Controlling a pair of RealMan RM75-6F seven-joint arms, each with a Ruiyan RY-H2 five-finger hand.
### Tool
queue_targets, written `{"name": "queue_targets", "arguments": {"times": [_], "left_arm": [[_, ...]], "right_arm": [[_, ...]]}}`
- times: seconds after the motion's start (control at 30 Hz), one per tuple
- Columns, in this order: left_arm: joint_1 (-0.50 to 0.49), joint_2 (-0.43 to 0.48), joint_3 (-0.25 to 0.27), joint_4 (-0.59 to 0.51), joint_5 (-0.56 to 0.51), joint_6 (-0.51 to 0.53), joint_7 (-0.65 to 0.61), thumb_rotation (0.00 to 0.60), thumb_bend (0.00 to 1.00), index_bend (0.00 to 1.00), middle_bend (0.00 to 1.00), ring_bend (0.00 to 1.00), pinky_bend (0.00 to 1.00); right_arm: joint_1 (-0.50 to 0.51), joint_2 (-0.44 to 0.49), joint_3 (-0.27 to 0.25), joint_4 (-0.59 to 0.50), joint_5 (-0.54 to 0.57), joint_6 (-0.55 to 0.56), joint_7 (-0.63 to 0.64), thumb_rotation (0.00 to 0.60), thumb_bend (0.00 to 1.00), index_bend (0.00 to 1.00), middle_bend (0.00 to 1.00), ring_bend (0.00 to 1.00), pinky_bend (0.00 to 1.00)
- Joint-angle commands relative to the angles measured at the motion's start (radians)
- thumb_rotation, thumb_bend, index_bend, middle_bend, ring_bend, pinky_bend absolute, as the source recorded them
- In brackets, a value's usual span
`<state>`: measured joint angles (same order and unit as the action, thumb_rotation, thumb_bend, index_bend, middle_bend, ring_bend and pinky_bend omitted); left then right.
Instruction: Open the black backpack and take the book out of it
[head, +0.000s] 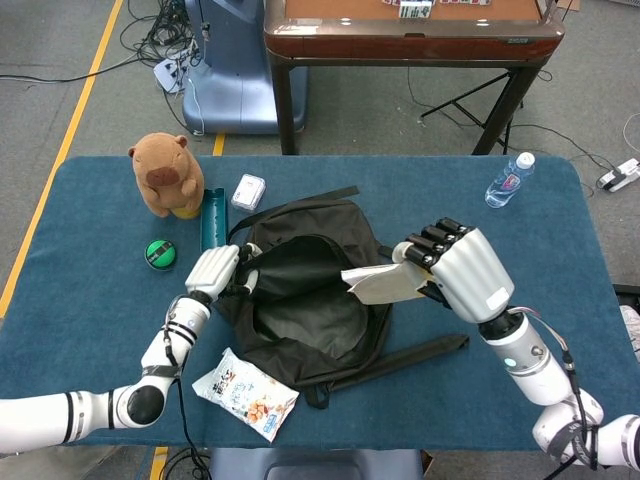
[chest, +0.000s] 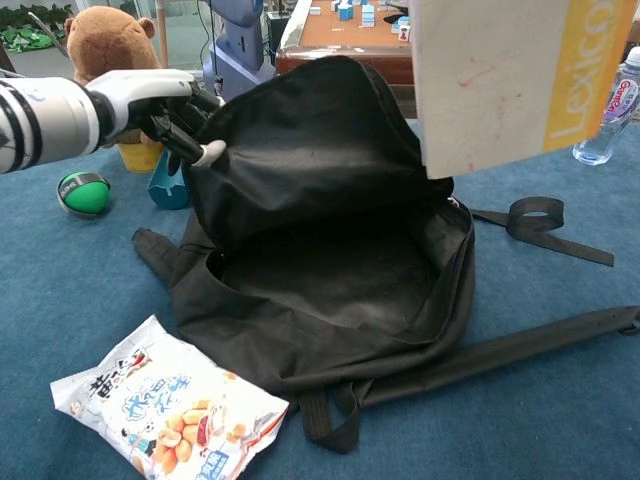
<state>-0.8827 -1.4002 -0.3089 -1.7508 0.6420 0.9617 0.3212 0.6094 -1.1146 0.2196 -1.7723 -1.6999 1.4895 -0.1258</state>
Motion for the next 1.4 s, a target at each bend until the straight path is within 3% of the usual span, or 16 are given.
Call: {"name": "queue_targets", "arguments": {"times": [0.03, 0.2, 0.37, 0.43, 0.53, 0.6, 0.63, 0.67, 0.73, 0.8, 0.87, 1.07, 1.4], "left_arm": [[0.033, 0.074, 0.046, -0.064, 0.06, -0.036, -0.016, 0.6, 0.54, 0.39, 0.58, 0.52, 0.57], [0.068, 0.17, 0.093, -0.135, 0.144, -0.079, -0.043, 0.6, 0.54, 0.3, 0.53, 0.49, 0.53], [0.101, 0.251, 0.128, -0.188, 0.241, -0.122, -0.09, 0.6, 0.53, 0.29, 0.53, 0.49, 0.51], [0.112, 0.27, 0.14, -0.204, 0.282, -0.127, -0.105, 0.6, 0.5, 0.29, 0.53, 0.49, 0.51], [0.127, 0.278, 0.151, -0.221, 0.338, -0.122, -0.129, 0.595, 0.35, 0.29, 0.53, 0.49, 0.51], [0.134, 0.271, 0.163, -0.222, 0.38, -0.111, -0.127, 0.503, 0.23, 0.29, 0.53, 0.49, 0.5], [0.135, 0.267, 0.17, -0.221, 0.395, -0.108, -0.119, 0.423, 0.2, 0.28, 0.53, 0.49, 0.5], [0.133, 0.258, 0.177, -0.218, 0.41, -0.105, -0.109, 0.328, 0.17, 0.27, 0.52, 0.49, 0.49], [0.131, 0.237, 0.183, -0.209, 0.421, -0.096, -0.097, 0.226, 0.15, 0.26, 0.51, 0.48, 0.48], [0.126, 0.214, 0.186, -0.201, 0.423, -0.093, -0.09, 0.08, 0.12, 0.24, 0.47, 0.43, 0.45], [0.118, 0.206, 0.187, -0.201, 0.422, -0.105, -0.096, 0.01, 0.11, 0.21, 0.42, 0.36, 0.42], [0.123, 0.206, 0.184, -0.214, 0.465, -0.087, -0.119, 0.0, 0.09, 0.06, 0.25, 0.18, 0.31], [0.139, 0.191, 0.163, -0.171, 0.46, -0.022, -0.133, 0.0, 0.09, 0.04, 0.22, 0.15, 0.27]], "right_arm": [[-0.012, 0.012, -0.002, 0.015, 0.009, -0.004, 0.005, 0.6, 0.51, 0.81, 0.67, 0.62, 0.62], [-0.028, 0.023, -0.002, 0.051, 0.033, -0.015, 0.019, 0.6, 0.51, 0.81, 0.67, 0.62, 0.61], [-0.043, 0.035, 0.004, 0.075, 0.052, -0.015, 0.033, 0.6, 0.51, 0.81, 0.67, 0.62, 0.62], [-0.046, 0.036, 0.004, 0.086, 0.058, -0.021, 0.034, 0.6, 0.51, 0.81, 0.67, 0.62, 0.62], [-0.05, 0.032, -0.001, 0.1, 0.067, -0.036, 0.037, 0.6, 0.51, 0.81, 0.67, 0.62, 0.62], [-0.052, 0.026, -0.009, 0.11, 0.07, -0.05, 0.04, 0.6, 0.51, 0.81, 0.67, 0.62, 0.62], [-0.052, 0.022, -0.012, 0.114, 0.071, -0.055, 0.042, 0.6, 0.51, 0.81, 0.67, 0.62, 0.62], [-0.052, 0.017, -0.016, 0.12, 0.072, -0.062, 0.044, 0.6, 0.51, 0.81, 0.67, 0.62, 0.62], [-0.053, 0.007, -0.021, 0.128, 0.073, -0.071, 0.049, 0.6, 0.51, 0.81, 0.67, 0.63, 0.62], [-0.051, -0.005, -0.027, 0.138, 0.075, -0.083, 0.053, 0.6, 0.51, 0.81, 0.67, 0.63, 0.62], [-0.05, -0.017, -0.034, 0.149, 0.077, -0.096, 0.06, 0.6, 0.51, 0.81, 0.67, 0.63, 0.62], [-0.043, -0.049, -0.048, 0.182, 0.083, -0.131, 0.089, 0.6, 0.51, 0.81, 0.67, 0.63, 0.63], [0.011, -0.138, -0.043, 0.269, 0.143, -0.25, 0.134, 0.6, 0.51, 0.81, 0.67, 0.63, 0.63]]}}
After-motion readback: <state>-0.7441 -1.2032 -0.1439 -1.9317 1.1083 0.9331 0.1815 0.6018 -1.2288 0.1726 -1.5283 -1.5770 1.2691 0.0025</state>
